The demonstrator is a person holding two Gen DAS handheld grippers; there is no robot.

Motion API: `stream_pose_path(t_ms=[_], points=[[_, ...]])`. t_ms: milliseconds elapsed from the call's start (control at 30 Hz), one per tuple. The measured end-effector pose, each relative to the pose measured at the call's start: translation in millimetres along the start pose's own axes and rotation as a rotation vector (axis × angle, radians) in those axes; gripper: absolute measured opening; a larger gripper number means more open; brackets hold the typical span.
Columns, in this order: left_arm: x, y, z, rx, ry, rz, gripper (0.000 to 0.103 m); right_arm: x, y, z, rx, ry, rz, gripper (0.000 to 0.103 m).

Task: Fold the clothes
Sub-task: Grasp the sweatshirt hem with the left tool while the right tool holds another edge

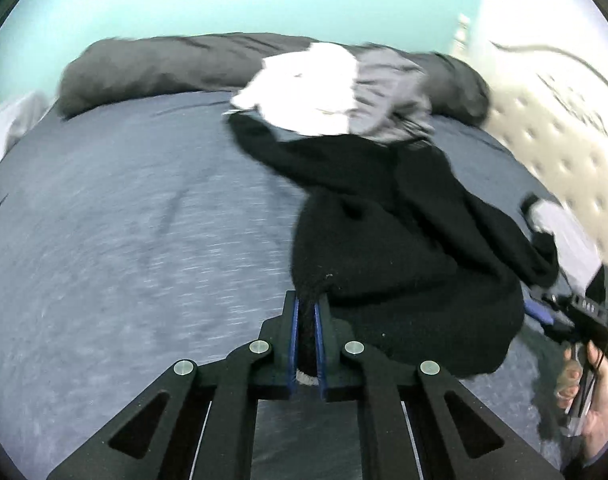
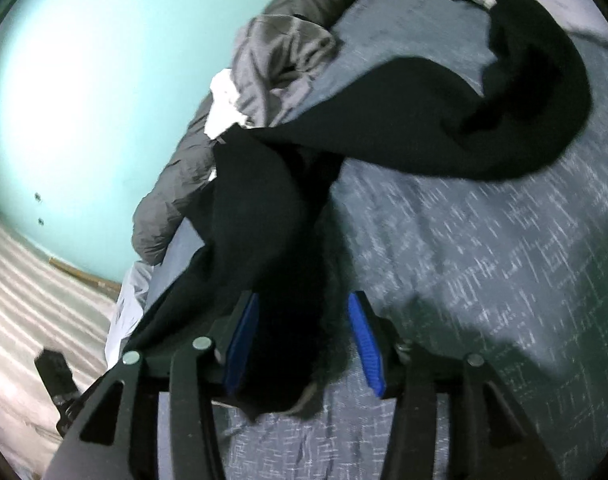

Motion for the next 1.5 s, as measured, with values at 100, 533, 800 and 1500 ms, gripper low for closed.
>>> stream_pose_path(t_ms=[100,533,800,1500], points=[[-12.1,0.0,-38.2,0.047,0.086,-0.027,0.007,-3.5,-4.6,-2.4,-0.005,0.013,-0.021,0.048],[-28.8,-11.3,-43.4,0.062,0.057,-0.095,0.051,-17.2,-23.9,-11.4,-0.009,0.024,-0.076,0.048],[-46.5,-63.7,-23.1,0.056,-0.114,-0.201,0.055,-23.9,-29.1,-14.6,-0.010,0.033,-0.097,0.048],[-27.9,-34.4,-43.5,0.000,-0.077,-0.151,0.007,-85.6,-63.3,-48.5,-0.048,0.302,-0.295,0.006]])
Point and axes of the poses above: each gripper's, at about its wrist camera, not at the fingertips, and y roughly against the way its jaws point, z to its right, x to its top, the point moved 5 cm from there along -y, roughly the way its jaws point, and after that the axes turned 12 degrees about z, right-handed, at the moved point
